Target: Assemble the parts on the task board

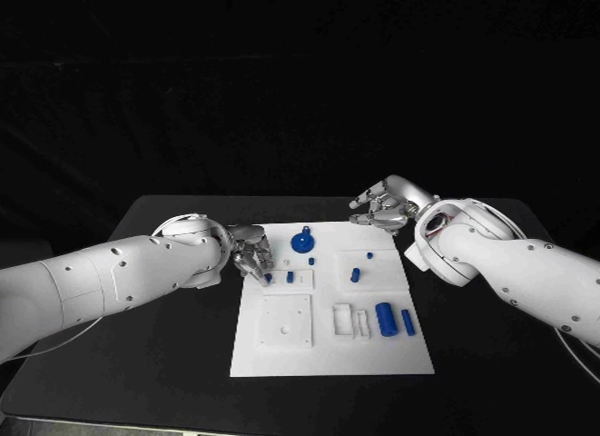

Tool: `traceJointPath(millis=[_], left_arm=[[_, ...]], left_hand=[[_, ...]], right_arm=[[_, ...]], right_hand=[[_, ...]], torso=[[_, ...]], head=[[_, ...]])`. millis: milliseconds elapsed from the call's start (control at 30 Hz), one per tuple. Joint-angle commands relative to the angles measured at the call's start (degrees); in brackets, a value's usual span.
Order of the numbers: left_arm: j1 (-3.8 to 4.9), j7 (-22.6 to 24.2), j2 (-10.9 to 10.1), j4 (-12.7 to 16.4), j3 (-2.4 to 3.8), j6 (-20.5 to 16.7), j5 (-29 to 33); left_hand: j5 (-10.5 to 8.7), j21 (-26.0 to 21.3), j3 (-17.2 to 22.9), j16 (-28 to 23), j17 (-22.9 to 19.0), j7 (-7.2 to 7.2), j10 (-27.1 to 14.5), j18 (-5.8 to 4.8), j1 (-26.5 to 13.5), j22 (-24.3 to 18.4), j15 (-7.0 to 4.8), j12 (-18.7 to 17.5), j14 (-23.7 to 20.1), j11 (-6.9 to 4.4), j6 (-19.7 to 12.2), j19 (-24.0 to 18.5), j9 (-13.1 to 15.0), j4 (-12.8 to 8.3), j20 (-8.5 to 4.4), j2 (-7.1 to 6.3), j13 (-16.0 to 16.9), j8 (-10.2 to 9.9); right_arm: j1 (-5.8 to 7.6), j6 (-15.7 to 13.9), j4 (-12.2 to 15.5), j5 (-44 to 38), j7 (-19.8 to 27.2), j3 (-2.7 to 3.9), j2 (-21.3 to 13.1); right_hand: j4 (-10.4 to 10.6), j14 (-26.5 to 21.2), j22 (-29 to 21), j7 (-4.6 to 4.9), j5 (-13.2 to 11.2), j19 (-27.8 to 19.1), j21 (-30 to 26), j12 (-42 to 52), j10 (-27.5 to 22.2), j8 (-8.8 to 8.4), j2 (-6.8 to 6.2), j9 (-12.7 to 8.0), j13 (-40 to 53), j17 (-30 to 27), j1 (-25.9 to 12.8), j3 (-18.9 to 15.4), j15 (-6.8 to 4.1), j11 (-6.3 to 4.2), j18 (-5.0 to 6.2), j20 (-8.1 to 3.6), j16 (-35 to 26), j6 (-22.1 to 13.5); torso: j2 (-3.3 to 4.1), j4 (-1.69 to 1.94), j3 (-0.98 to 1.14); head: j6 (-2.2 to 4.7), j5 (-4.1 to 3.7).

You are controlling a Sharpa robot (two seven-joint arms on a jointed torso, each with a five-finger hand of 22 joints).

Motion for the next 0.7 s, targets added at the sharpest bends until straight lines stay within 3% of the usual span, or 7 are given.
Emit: traceJointPath(millis=[33, 500, 700], left_arm=[[0.06, -0.48, 0.31, -0.41, -0.02, 2.10, -0.47], [0.02, 0.18, 1.35, -1.55, -0.05, 0.92, 0.00], [-0.04, 0.06, 1.73, -1.75, -0.05, 0.44, 0.72]], left_hand=[[-0.11, -0.28, 0.02, 0.40, 0.06, 0.11, -0.62, -0.70, 0.47, 0.44, -0.22, -0.13, -0.13, 0.06, -0.60, 0.12, -0.03, -0.60, -0.16, 0.28, -0.06, 0.10], [-0.11, -0.80, -0.99, 0.69, -0.02, 0.37, -0.64, -0.37, -0.04, 2.66, -0.08, -0.13, -0.04, 0.30, -0.92, 0.25, -0.03, -1.66, -0.01, 2.88, -0.07, 0.11], [-0.11, -0.83, -1.51, 0.84, 0.03, 0.81, -0.28, -0.29, -0.92, 2.79, 0.33, -0.11, 0.13, 0.73, -0.88, 0.42, -0.03, -1.23, 0.15, 2.84, -0.06, 0.10]], right_arm=[[-0.04, 0.69, 0.07, -0.59, 0.55, 0.01, 0.03], [-0.07, 0.80, 0.03, -0.59, 0.54, 0.01, 0.08], [-0.08, 0.96, 0.02, -0.59, 0.52, 0.01, 0.10]], right_hand=[[-0.19, 0.05, 5.15, 0.09, 0.12, 3.17, -0.04, 0.11, 0.01, -0.23, 0.25, 0.04, 0.04, 0.05, -0.25, 0.06, -0.31, -0.32, 0.85, -0.42, -0.29, 0.23], [-0.19, 0.05, 5.15, 0.09, 0.12, 3.17, -0.04, 0.11, 0.01, -0.23, 0.25, 0.04, 0.04, 0.05, -0.25, 0.06, -0.31, -0.32, 0.85, -0.42, -0.29, 0.23], [-0.19, 0.05, 5.15, 0.09, 0.12, 3.17, -0.04, 0.11, 0.01, -0.23, 0.25, 0.04, 0.04, 0.05, -0.25, 0.06, -0.31, -0.32, 0.85, -0.42, -0.29, 0.23]], torso=[[-0.04, 0.03, -0.02], [-0.02, 0.01, -0.01], [-0.03, 0.01, 0.00]], head=[[-0.04, -0.08], [-0.21, -0.10], [-0.27, -0.09]])
